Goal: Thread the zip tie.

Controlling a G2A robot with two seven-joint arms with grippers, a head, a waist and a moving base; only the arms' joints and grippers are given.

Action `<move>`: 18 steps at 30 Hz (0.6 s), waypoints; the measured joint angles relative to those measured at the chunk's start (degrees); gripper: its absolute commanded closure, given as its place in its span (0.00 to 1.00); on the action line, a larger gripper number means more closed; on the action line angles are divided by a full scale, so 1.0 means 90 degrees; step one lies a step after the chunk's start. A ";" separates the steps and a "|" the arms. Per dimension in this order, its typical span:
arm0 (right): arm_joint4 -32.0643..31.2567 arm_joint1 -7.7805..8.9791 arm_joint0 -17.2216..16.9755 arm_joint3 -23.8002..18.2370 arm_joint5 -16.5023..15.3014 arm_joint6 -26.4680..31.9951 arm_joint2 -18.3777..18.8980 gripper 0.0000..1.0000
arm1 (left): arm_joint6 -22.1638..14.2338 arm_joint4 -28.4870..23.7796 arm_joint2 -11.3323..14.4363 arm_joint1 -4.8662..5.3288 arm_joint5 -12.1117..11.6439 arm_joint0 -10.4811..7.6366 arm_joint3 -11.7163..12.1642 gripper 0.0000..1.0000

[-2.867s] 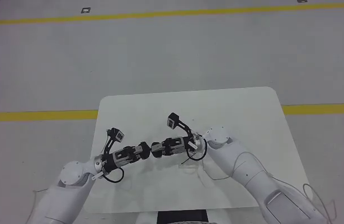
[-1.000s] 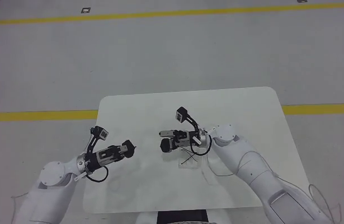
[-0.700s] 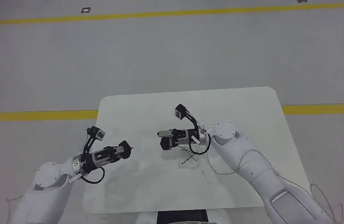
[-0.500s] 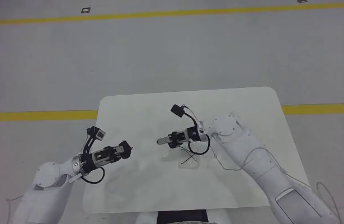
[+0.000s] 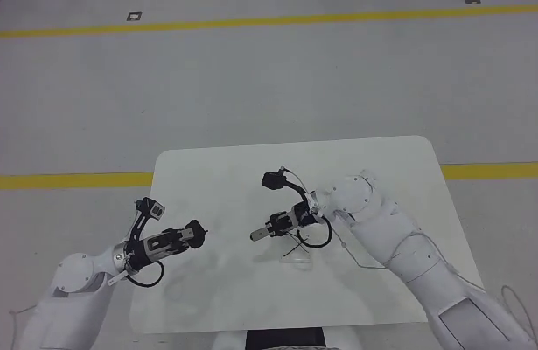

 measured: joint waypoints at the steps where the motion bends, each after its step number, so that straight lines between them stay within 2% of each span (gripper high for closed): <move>1: 0.0000 0.0000 0.0000 0.0000 0.0000 0.0000 0.0000 0.00 | 0.0000 0.0000 0.0000 0.0000 0.0000 0.0000 0.0000 1.00; 12: -0.0027 0.0003 -0.0014 -0.0016 0.0002 -0.0028 -0.0003 0.00 | 0.0000 0.0000 0.0000 0.0000 0.0000 0.0000 0.0000 1.00; 15: -0.0318 0.0046 -0.0085 -0.0213 0.0052 -0.0130 -0.0014 0.00 | 0.0000 0.0000 0.0000 0.0000 0.0000 0.0000 0.0000 1.00; 18: -0.0577 0.0121 -0.0162 -0.0507 0.0104 0.0032 0.0027 0.00 | 0.0000 0.0000 0.0000 0.0000 0.0000 0.0000 0.0000 1.00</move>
